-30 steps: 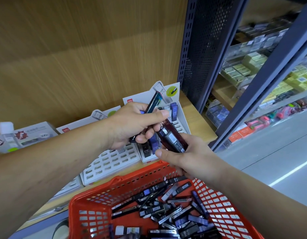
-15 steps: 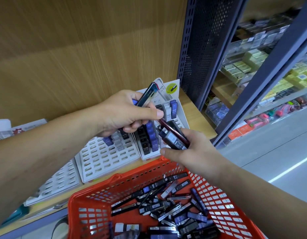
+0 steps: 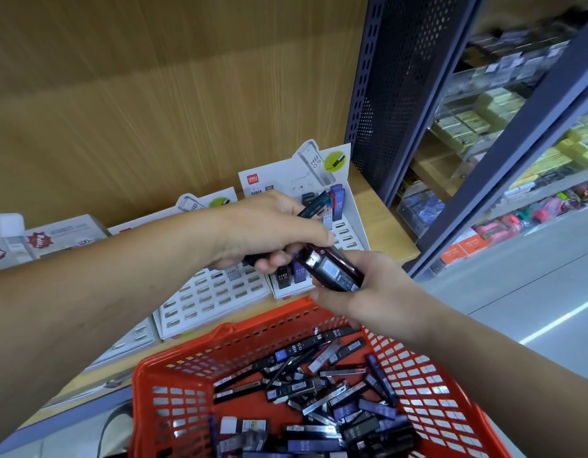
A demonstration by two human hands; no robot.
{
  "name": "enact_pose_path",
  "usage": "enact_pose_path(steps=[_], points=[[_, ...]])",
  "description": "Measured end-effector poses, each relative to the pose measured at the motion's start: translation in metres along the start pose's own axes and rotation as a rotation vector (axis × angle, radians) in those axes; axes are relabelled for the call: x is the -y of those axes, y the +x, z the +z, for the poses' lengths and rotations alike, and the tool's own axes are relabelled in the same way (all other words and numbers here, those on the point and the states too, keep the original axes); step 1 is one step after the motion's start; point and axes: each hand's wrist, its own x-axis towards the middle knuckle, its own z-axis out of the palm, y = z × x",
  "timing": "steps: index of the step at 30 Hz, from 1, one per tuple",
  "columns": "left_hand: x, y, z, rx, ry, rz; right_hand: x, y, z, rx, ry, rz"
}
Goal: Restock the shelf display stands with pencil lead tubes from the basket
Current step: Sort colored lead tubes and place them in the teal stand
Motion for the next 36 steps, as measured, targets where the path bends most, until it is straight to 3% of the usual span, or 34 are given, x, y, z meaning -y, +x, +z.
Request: enact_pose_path(steps=[3,10,22,36], points=[[-0.002,0.0,0.003,-0.016,0.041,0.003,0.0,0.001,-0.001,0.006,0.011,0.018],[-0.002,0.008,0.004,-0.245,0.044,-0.029,-0.002,0.003,0.007,0.054,-0.003,0.052],[0.001,0.004,-0.001,-0.033,0.109,-0.053,-0.004,0.004,0.005,0.017,-0.076,0.021],[0.005,0.013,0.005,-0.357,-0.045,0.255,0.002,0.004,0.013,0.005,0.121,0.093]])
